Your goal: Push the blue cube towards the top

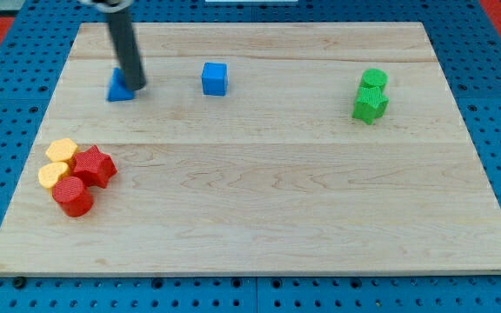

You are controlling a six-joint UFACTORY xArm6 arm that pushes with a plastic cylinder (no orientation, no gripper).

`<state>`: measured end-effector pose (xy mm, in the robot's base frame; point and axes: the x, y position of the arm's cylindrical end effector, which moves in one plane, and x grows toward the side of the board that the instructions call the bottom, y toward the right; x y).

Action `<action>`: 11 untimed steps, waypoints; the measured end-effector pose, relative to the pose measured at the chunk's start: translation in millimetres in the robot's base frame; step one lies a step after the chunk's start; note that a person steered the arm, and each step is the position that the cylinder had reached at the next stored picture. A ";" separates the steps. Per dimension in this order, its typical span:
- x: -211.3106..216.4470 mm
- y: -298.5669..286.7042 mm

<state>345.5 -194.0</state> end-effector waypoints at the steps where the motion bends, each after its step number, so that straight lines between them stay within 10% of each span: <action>1: 13.0 28.9; 2: 85.3 59.3; 11: -78.2 146.7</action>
